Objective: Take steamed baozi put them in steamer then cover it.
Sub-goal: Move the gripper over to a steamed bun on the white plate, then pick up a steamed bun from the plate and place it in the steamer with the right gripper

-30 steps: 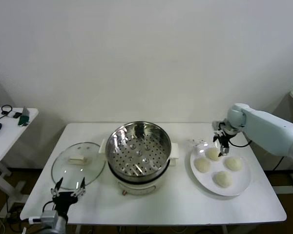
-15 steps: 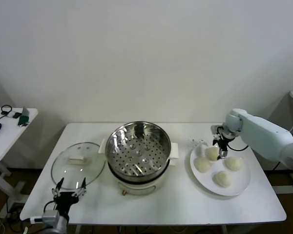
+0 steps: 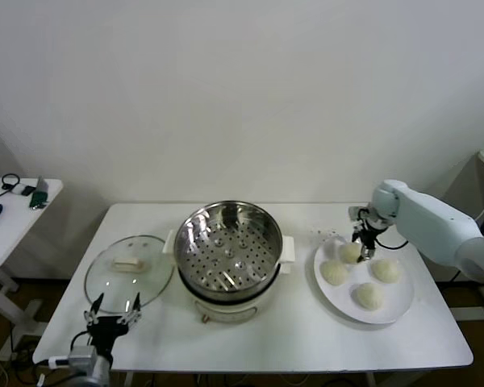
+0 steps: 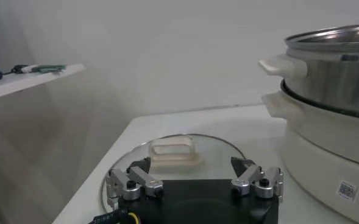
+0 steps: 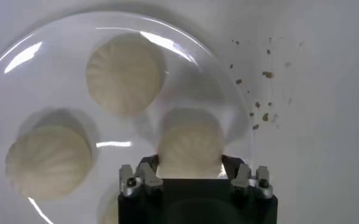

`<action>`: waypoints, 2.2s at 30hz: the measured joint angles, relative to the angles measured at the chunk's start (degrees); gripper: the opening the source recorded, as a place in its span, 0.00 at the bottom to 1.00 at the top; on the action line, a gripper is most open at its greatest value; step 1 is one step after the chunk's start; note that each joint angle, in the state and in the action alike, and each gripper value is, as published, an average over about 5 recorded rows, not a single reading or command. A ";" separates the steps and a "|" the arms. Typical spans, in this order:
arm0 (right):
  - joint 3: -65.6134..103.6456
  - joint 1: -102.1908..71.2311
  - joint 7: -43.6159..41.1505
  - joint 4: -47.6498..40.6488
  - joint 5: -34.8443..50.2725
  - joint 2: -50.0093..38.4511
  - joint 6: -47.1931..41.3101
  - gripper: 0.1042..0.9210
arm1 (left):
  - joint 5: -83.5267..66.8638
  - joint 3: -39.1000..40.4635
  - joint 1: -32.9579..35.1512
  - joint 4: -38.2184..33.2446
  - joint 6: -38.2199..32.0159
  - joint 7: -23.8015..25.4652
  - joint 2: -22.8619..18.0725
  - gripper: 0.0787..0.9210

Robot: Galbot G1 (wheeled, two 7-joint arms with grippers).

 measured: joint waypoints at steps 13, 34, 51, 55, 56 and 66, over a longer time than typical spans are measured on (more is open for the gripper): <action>-10.52 15.70 -2.04 9.84 6.82 -0.15 4.62 0.69 | 0.13 0.37 -0.10 0.02 0.03 -0.14 -0.04 0.88; -22.33 41.07 1.03 30.90 7.67 18.38 20.89 0.67 | -0.18 0.10 -0.43 -1.10 -0.16 -0.41 0.43 0.88; -23.05 29.22 5.87 25.25 -5.84 26.21 26.69 0.67 | -0.27 -0.18 0.52 -2.19 -0.19 -0.52 -0.06 0.88; -22.81 26.86 6.17 23.81 -7.60 27.18 27.23 0.67 | -0.17 -0.15 0.48 -1.87 -0.32 -0.55 -0.12 0.88; -22.77 26.38 6.22 23.45 -7.94 27.39 27.36 0.67 | -0.15 -0.14 0.47 -1.78 -0.36 -0.56 -0.13 0.88; -21.87 22.52 7.15 19.32 -10.41 29.25 28.54 0.69 | -0.02 0.00 0.53 -1.30 -0.48 -0.60 -0.31 0.88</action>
